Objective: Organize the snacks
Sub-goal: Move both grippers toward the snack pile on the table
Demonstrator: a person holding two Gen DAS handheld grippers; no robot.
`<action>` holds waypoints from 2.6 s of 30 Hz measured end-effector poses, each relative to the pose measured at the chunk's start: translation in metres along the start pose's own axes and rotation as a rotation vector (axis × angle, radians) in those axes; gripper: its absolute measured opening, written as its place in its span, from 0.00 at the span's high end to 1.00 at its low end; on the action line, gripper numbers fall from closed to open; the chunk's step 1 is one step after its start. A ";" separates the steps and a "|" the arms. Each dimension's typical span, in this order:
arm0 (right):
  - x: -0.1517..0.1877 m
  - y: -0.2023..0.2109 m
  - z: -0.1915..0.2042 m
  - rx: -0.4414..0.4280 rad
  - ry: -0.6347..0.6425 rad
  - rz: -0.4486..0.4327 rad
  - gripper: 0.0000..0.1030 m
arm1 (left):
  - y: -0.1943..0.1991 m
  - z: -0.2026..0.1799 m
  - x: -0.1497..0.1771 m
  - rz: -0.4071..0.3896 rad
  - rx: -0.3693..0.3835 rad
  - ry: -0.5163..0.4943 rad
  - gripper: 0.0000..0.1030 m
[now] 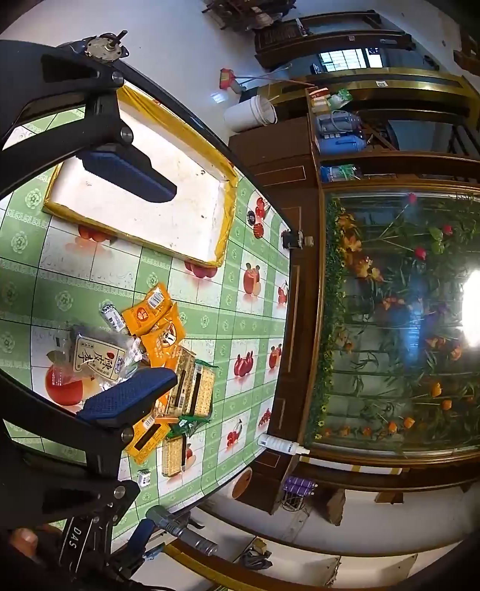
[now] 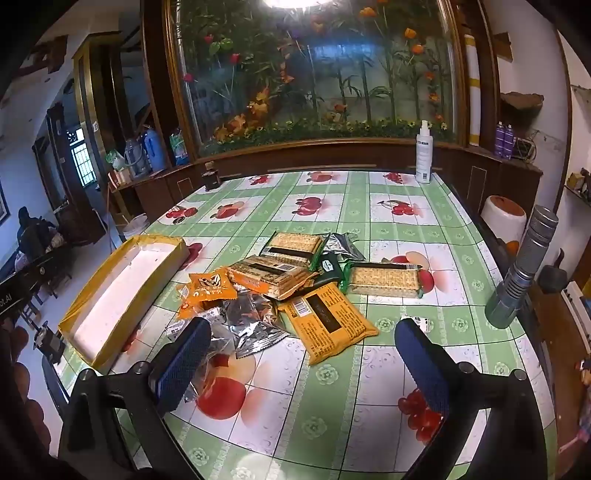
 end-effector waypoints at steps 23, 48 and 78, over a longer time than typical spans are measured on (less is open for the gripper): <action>0.002 -0.012 -0.010 0.176 0.031 0.020 0.02 | -0.033 -0.028 0.027 0.111 0.022 -0.059 0.11; 0.018 -0.015 -0.039 0.151 -0.008 0.052 0.02 | -0.057 -0.053 0.076 0.272 0.169 -0.140 0.11; 0.007 -0.023 -0.019 0.127 0.089 0.042 0.02 | -0.065 -0.056 0.084 0.323 0.204 -0.122 0.11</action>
Point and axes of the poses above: each gripper's, at about its wrist camera, not at the fingertips, and y roughly against the way its jaws point, z to its left, x to its underside, the point moved 2 cm from there along -y, roughly the way its jaws point, and after that the axes turned 6 degrees about -y, right-handed, at the moved point
